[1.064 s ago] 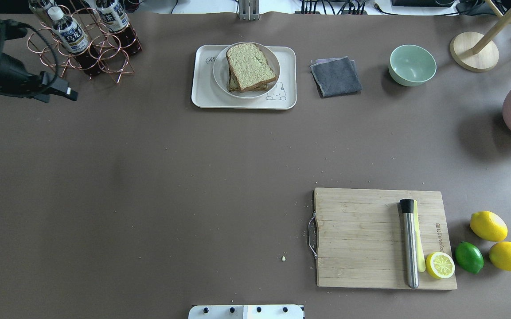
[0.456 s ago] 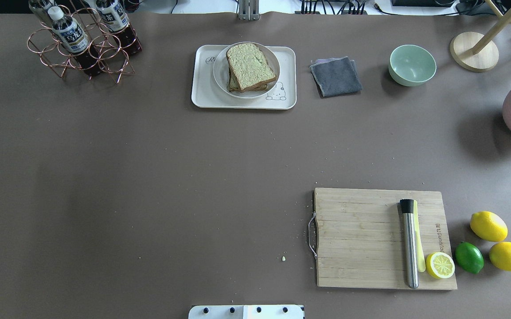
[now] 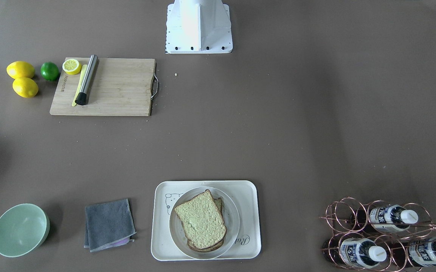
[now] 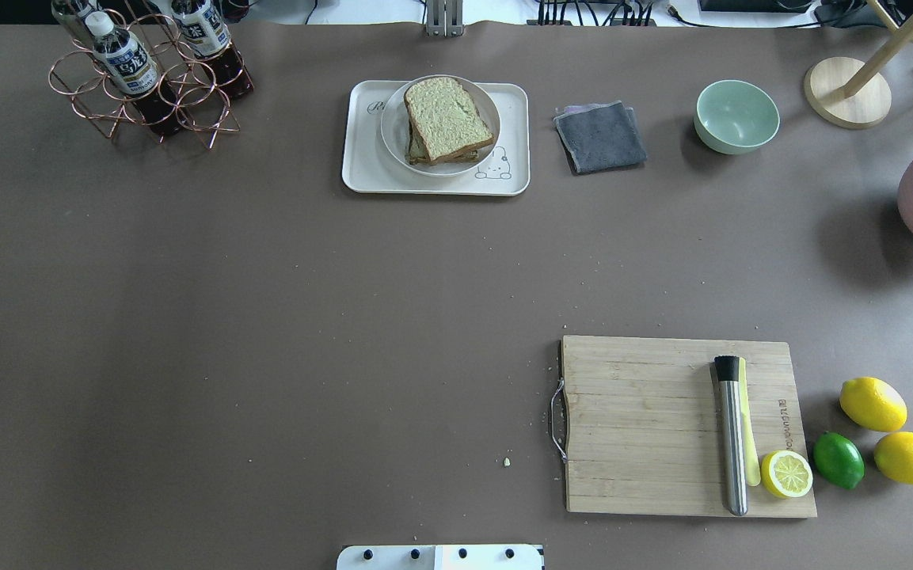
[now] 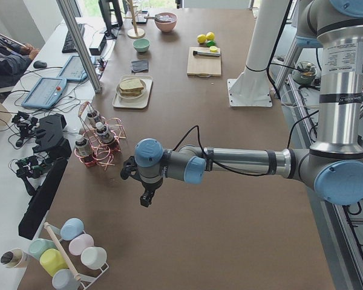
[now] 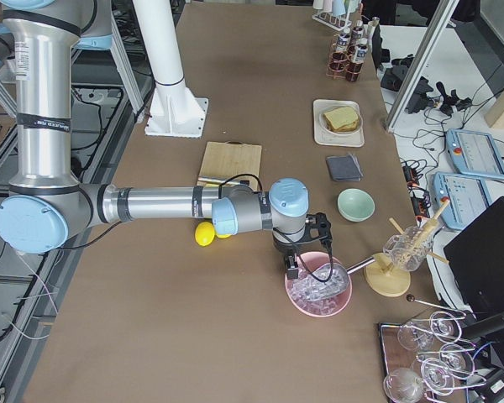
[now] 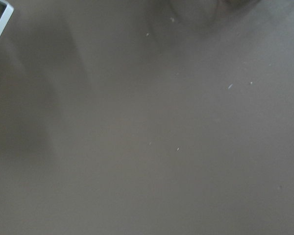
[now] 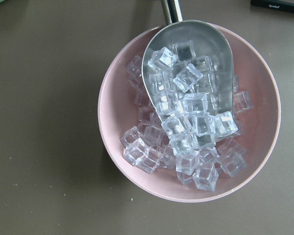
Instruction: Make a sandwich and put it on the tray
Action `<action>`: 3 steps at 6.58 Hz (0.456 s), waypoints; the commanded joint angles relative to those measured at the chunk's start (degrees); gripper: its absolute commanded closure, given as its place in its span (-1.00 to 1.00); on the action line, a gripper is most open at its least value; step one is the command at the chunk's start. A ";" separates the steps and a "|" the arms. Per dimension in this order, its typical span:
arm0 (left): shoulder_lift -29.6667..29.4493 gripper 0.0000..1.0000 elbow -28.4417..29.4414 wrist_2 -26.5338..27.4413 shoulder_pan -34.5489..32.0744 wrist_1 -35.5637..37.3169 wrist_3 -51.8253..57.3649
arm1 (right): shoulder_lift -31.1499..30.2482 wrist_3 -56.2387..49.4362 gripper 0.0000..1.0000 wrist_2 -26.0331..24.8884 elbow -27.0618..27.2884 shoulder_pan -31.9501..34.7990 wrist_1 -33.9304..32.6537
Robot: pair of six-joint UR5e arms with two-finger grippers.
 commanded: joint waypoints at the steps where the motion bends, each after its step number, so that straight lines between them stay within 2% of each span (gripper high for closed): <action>1: 3.01 -0.94 -0.78 -0.07 -1.14 1.10 0.75 | 0.35 -3.16 -1.00 -0.25 -2.57 0.31 0.28; 3: 2.14 -0.94 -7.34 0.45 -0.96 13.52 1.27 | 0.36 -3.16 -1.00 0.10 -2.66 0.57 0.02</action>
